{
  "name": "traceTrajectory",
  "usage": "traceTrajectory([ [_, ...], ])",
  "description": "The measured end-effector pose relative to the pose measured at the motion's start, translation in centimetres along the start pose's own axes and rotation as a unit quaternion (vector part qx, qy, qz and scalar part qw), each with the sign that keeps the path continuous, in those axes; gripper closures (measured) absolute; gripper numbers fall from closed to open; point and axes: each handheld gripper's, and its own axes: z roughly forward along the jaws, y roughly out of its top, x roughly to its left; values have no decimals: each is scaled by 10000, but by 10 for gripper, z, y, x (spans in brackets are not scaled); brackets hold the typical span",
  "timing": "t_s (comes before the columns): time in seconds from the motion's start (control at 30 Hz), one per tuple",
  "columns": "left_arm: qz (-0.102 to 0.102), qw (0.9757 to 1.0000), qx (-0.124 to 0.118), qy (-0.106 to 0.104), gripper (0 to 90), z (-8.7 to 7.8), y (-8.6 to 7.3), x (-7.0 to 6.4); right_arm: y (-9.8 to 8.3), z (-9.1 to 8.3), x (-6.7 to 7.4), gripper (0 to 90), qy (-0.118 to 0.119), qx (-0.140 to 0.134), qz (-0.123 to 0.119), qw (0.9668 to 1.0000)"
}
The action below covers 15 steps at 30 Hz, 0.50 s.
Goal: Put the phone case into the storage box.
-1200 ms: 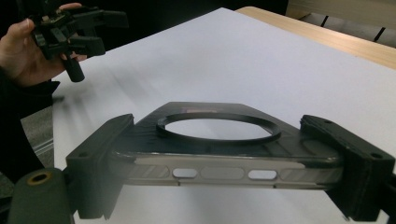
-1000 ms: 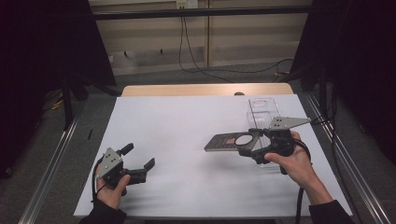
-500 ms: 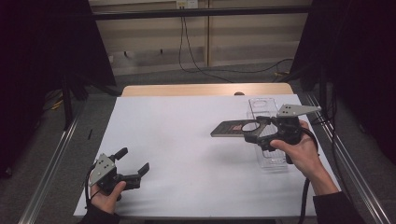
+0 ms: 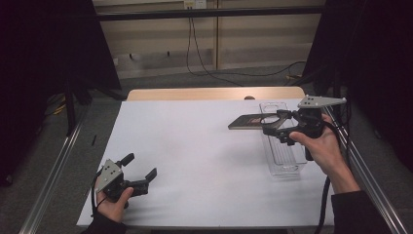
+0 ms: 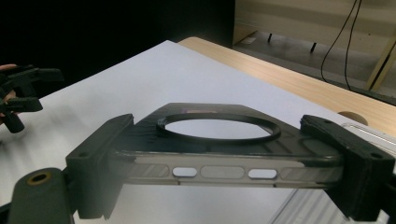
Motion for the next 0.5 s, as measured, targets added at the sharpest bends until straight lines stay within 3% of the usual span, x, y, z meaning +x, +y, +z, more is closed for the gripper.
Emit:
traceTrajectory([
  [0.1,-167,9998,35,-53,25,0,-1,2,3,-2,-4,117,-81,22,4,10000],
  [0.3,-49,9999,98,2,25,-1,0,3,8,-11,-13,117,-307,-48,53,9995],
  [0.5,-60,10000,57,-52,25,-2,2,1,13,-21,-24,117,-516,-84,109,9986],
])
